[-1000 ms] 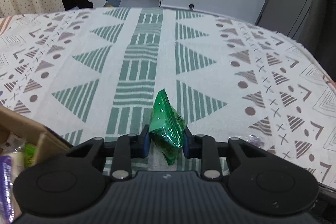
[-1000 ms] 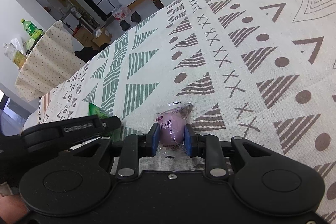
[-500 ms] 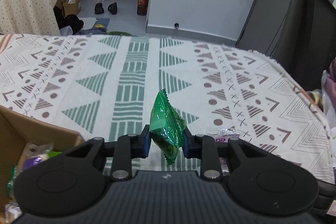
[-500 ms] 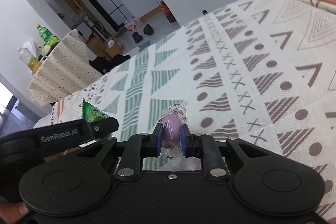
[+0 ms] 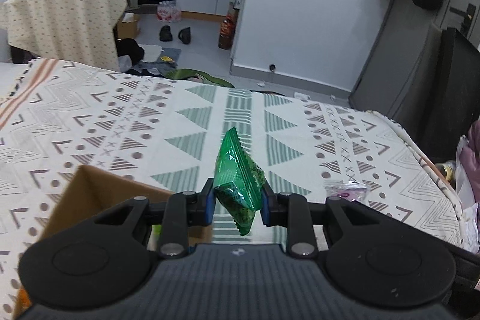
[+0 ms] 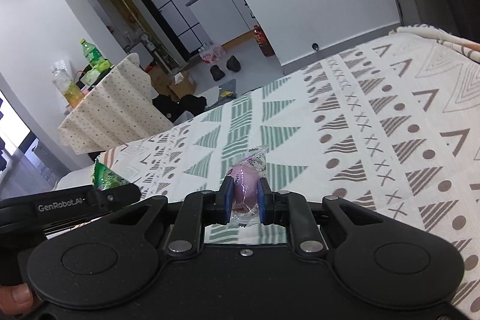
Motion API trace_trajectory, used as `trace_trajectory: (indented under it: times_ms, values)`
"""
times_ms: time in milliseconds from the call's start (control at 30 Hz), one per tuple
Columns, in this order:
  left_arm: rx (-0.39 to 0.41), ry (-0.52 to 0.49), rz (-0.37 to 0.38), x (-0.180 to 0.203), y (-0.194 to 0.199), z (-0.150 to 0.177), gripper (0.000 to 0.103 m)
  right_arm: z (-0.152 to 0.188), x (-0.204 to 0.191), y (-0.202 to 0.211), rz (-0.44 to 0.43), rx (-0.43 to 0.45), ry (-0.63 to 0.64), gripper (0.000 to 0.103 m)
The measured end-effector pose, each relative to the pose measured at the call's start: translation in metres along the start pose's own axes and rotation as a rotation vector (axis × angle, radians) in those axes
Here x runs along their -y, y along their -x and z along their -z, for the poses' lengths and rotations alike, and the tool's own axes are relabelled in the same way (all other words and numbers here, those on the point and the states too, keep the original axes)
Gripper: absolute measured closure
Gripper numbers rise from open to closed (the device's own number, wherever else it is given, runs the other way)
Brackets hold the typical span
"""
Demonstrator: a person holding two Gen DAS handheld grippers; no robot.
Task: Organize snacks
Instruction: 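Carry the green candy and pink candy over the box with both grippers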
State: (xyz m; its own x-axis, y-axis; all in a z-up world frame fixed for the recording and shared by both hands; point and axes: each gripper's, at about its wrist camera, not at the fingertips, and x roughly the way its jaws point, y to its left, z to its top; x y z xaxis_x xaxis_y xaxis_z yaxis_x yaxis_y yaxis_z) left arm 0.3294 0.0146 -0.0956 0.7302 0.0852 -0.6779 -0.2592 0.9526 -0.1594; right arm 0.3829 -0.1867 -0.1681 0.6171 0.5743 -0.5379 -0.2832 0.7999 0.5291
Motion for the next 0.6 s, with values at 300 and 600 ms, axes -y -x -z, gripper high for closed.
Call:
trace_trajectory:
  times_ms: [300, 600]
  values:
    - [0.030, 0.036, -0.029, -0.043, 0.035, -0.003, 0.075, 0.007, -0.046, 0.010, -0.019, 0.007, 0.088, 0.087]
    - [0.052, 0.076, -0.041, -0.082, 0.066, -0.002, 0.075, 0.017, -0.086, 0.019, -0.022, 0.006, 0.174, 0.087]
